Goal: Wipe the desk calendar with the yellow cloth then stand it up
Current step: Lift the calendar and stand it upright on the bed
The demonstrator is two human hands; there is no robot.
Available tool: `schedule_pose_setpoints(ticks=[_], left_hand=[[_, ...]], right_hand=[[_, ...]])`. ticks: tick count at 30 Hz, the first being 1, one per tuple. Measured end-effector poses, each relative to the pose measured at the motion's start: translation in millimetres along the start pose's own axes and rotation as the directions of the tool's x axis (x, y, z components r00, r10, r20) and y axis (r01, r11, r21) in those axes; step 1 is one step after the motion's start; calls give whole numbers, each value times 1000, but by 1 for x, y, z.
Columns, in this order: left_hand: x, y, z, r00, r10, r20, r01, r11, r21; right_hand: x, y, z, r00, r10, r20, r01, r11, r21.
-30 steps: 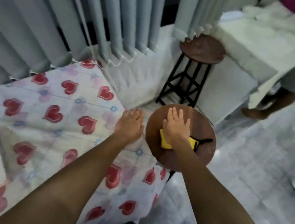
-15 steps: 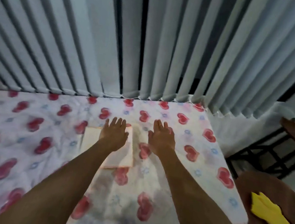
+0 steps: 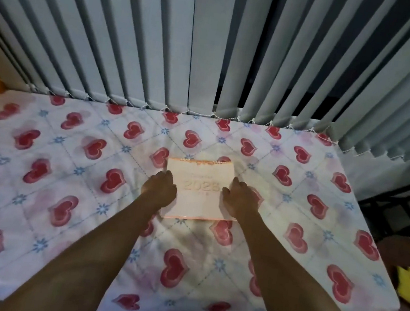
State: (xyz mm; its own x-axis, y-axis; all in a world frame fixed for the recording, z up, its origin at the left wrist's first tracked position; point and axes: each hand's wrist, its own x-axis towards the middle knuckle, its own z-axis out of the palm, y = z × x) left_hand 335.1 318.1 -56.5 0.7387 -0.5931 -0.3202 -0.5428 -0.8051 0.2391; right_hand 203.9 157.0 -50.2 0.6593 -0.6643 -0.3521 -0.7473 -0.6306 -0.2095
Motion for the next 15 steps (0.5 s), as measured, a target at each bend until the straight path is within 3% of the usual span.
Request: schedule_pose_setpoints(ticks=[5, 9, 15], left_hand=[[8, 0, 11, 993, -115, -28, 109, 983, -148], [17, 3, 12, 978, -208, 21, 207, 945, -254], [23, 0, 4, 949, -315, 28, 294, 846, -444]], right_hand=[[11, 1, 7, 999, 30, -13, -28, 995, 93], [21, 0, 6, 991, 131, 15, -131, 969, 208], [31, -3, -1, 967, 253, 44, -243, 848, 470]])
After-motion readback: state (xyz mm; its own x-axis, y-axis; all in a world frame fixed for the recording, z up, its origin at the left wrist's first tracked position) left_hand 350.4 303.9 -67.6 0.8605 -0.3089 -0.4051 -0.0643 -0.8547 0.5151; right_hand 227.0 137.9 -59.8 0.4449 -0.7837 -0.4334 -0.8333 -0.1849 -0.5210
